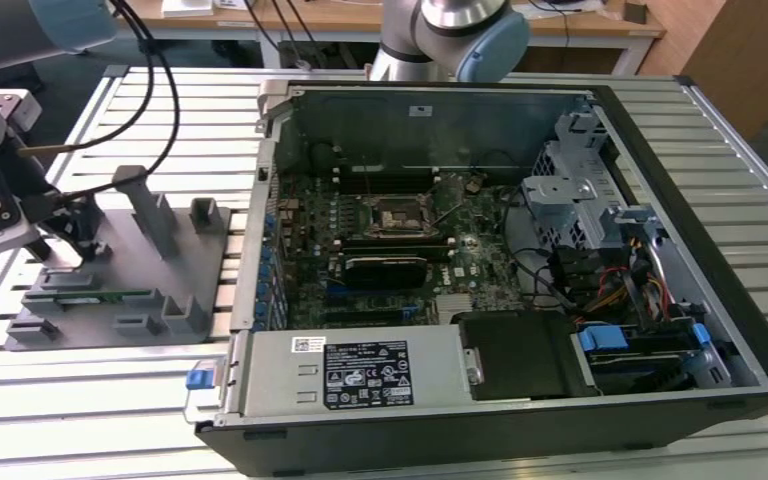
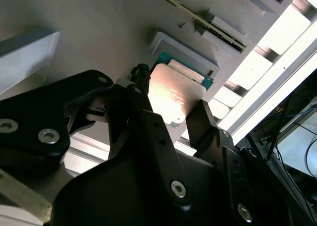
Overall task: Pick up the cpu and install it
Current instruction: 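Pick up the cpu and move it towards the insertion slot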
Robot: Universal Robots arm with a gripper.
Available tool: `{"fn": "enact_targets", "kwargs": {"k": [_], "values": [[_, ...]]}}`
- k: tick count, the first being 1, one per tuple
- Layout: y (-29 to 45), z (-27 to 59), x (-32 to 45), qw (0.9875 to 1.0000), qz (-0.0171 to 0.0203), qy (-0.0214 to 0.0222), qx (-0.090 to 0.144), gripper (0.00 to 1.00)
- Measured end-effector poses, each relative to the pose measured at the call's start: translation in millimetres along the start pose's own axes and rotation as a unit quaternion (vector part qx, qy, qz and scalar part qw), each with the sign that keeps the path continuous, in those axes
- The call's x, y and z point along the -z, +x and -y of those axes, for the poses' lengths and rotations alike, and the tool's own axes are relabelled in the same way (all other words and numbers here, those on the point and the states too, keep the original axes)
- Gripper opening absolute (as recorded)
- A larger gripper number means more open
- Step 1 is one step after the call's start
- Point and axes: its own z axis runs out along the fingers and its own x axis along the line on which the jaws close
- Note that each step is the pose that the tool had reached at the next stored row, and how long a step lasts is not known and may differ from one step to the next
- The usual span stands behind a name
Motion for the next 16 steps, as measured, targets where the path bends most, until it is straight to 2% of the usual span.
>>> {"fn": "enact_targets", "kwargs": {"k": [16], "values": [[0.0, -0.3, 10.8, 1.0000, 0.0002, 0.0005, 0.000, 0.54]]}}
